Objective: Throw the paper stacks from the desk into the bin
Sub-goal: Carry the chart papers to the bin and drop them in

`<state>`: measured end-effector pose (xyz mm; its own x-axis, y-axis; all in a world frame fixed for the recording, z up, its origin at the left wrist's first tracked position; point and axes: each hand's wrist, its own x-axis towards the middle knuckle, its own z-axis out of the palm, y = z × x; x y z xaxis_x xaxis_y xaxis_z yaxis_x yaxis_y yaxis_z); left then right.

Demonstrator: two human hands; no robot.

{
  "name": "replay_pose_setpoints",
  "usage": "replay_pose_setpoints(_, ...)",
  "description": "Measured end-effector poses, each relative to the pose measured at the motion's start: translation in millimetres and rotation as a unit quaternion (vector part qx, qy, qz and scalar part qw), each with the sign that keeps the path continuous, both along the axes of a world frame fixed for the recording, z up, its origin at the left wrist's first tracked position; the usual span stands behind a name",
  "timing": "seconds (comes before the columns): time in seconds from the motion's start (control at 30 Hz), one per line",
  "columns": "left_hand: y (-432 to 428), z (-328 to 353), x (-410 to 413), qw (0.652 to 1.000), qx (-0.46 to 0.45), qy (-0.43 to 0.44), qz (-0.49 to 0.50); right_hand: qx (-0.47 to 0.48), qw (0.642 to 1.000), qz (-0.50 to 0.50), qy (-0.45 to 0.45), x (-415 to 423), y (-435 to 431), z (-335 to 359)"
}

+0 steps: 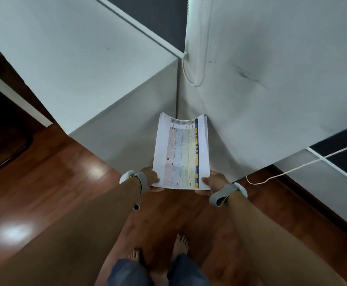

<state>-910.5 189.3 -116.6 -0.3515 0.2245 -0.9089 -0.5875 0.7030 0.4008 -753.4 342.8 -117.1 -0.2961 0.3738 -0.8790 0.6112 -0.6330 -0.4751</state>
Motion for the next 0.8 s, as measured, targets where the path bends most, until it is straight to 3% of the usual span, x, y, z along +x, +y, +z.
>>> replay_pose_setpoints(0.13, 6.6, -29.6, -8.0, 0.999, -0.033, 0.027, -0.029, -0.013, 1.0, 0.005, -0.011, -9.3, 6.9, -30.0)
replay_pose_setpoints(0.33, 9.6, -72.4, -9.7, 0.998, -0.069, -0.003, -0.008, -0.051, 0.998, -0.008, -0.044, -16.1, 5.9, -80.5)
replay_pose_setpoints(0.63, -4.6, -179.6, -17.5, 0.992, -0.118, -0.051, 0.013, -0.108, 0.991, -0.023, -0.08, -21.1, -10.1, -181.9)
replay_pose_setpoints(0.8, -14.5, -244.6, -17.4, 0.992, -0.123, -0.027, -0.024, -0.126, 0.986, -0.039, -0.102, -24.1, -14.2, -229.8)
